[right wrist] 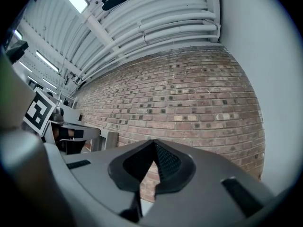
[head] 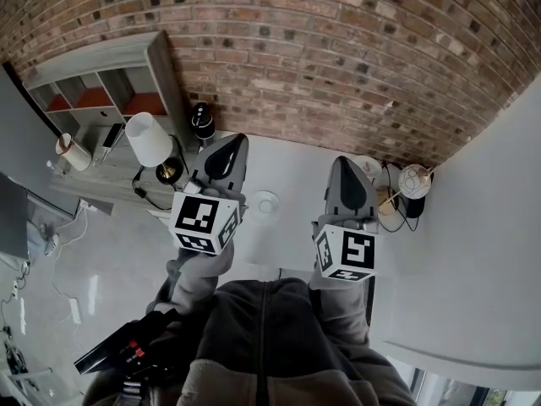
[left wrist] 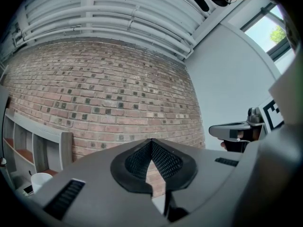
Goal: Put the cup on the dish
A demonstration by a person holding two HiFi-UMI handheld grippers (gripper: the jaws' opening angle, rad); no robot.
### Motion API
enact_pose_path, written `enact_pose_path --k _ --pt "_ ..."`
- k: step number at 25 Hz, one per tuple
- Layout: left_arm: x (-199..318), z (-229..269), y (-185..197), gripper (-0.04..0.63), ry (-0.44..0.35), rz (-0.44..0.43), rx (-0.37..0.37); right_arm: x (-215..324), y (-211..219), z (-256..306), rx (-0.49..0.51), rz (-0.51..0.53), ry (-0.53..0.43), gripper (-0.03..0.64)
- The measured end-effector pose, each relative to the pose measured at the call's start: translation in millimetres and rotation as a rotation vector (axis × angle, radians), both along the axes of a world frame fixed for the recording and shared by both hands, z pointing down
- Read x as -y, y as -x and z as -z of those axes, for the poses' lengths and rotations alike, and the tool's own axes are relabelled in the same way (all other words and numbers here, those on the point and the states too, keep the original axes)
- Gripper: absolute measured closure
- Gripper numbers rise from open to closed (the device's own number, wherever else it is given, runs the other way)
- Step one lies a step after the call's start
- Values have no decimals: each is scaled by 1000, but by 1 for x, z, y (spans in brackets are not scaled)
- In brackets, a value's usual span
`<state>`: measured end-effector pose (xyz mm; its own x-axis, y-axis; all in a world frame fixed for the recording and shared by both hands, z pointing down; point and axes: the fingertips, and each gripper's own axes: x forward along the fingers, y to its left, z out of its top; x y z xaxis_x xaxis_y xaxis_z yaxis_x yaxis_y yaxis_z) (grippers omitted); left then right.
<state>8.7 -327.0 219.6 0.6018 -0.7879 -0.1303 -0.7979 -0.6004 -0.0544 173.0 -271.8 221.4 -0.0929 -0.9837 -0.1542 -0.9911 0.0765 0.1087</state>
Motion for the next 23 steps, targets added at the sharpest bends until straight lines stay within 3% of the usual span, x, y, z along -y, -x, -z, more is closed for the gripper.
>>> enact_pose_path --k 23 --pt "-5 -10 0 591 3 -18 -1 -10 5 -7 -23 -12 14 615"
